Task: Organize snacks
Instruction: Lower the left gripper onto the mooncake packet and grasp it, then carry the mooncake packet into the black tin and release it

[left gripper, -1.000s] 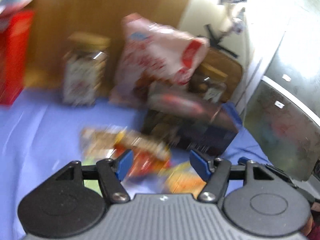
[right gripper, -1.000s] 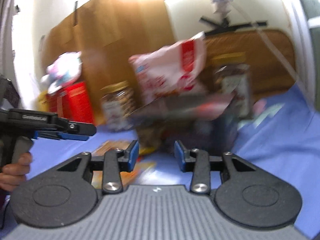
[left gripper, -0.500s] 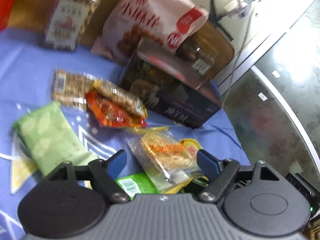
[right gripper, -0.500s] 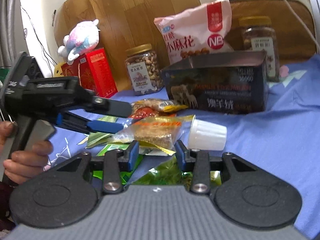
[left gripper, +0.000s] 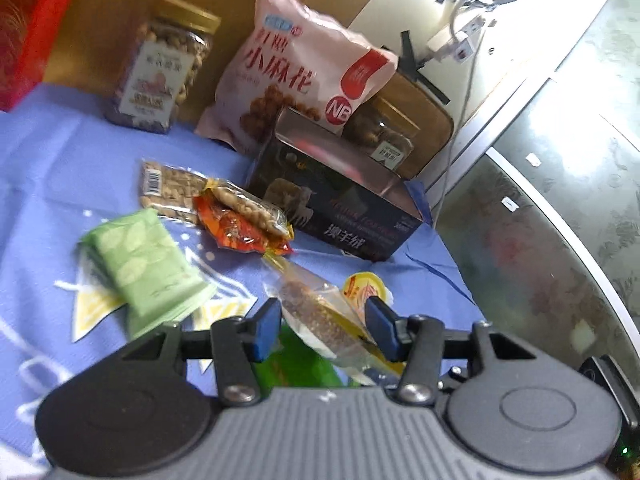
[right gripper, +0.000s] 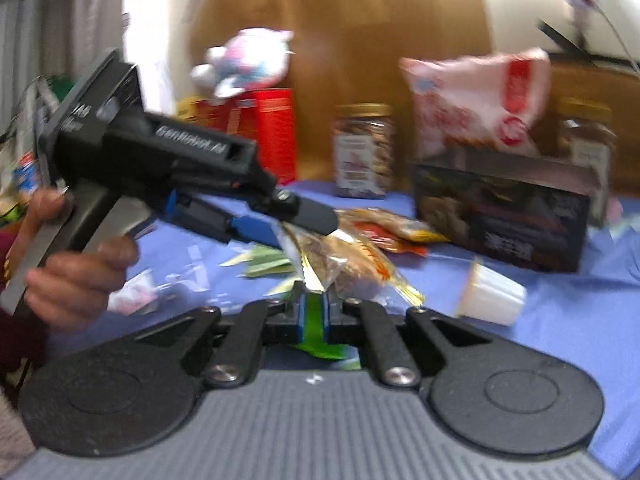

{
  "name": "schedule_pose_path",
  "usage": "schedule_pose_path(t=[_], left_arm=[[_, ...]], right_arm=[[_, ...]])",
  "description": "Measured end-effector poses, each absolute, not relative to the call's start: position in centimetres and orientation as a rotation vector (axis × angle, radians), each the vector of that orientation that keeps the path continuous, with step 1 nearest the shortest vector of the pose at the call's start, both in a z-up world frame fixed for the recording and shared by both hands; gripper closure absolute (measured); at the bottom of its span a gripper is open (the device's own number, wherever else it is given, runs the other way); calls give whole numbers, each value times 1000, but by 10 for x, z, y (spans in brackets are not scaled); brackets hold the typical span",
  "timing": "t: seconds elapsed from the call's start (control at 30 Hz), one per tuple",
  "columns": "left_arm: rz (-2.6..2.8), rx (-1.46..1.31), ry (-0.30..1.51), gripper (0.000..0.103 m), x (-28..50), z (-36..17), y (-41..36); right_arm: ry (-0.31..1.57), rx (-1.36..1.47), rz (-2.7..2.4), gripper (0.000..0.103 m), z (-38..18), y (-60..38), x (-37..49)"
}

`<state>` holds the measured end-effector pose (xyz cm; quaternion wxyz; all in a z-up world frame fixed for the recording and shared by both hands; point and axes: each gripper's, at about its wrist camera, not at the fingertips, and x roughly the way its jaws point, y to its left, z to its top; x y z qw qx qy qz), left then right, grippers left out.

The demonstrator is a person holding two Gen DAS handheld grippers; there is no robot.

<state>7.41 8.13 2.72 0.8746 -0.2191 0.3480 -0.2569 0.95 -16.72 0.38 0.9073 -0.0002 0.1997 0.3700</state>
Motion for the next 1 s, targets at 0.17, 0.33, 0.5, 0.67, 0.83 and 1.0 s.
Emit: schedule_pose_path(t=[0.17, 0.33, 0.5, 0.67, 0.83, 1.0], left_arm=[[-499, -409, 734, 57, 55, 20, 79], [-522, -452, 769, 57, 55, 6, 88], [-543, -428, 769, 55, 52, 4, 84], [-567, -424, 763, 43, 50, 4, 84], [-578, -414, 744, 31, 49, 8, 84], [-580, -417, 751, 31, 56, 9, 84]], right_arm=[[444, -38, 798, 93, -2, -159, 0], [510, -42, 781, 90, -8, -159, 0], [552, -8, 759, 68, -12, -160, -1], [536, -1, 753, 58, -7, -161, -4], [535, -20, 741, 52, -9, -159, -3], [525, -44, 727, 43, -9, -154, 0]])
